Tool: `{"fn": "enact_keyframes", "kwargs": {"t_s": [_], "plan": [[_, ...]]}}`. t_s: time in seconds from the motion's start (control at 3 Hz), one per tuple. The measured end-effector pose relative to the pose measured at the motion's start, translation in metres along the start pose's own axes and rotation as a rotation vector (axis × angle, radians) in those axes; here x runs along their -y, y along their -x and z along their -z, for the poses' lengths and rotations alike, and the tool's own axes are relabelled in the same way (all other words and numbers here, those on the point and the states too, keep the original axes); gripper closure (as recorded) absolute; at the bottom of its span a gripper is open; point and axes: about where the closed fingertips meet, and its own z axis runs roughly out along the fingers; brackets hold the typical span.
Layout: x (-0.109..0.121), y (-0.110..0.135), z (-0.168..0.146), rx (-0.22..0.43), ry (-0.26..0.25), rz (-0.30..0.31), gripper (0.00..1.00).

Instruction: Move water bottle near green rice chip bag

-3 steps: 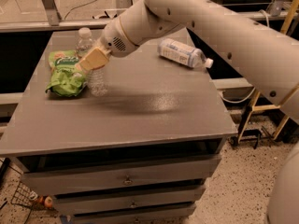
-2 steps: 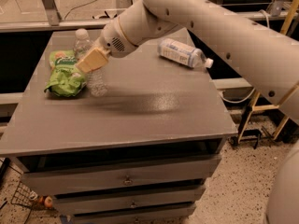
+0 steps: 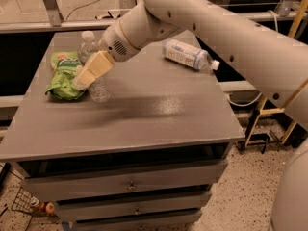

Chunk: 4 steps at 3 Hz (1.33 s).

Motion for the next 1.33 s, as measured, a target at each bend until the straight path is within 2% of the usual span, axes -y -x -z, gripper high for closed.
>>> {"fn": "enact_keyframes", "kwargs": {"t_s": [0.33,0.67,1.0,1.33], "plan": [[0.0,-0.002,0.001,0.001,0.008,0.002,0.0],[0.0,-0.015,0.008,0.006,0.052,0.013,0.0],[0.018,-0.054,0.058,-0.093,0.005,0.005,0.0],[0.029,-0.081,0.1,-0.252,-0.099,-0.003,0.0]]}}
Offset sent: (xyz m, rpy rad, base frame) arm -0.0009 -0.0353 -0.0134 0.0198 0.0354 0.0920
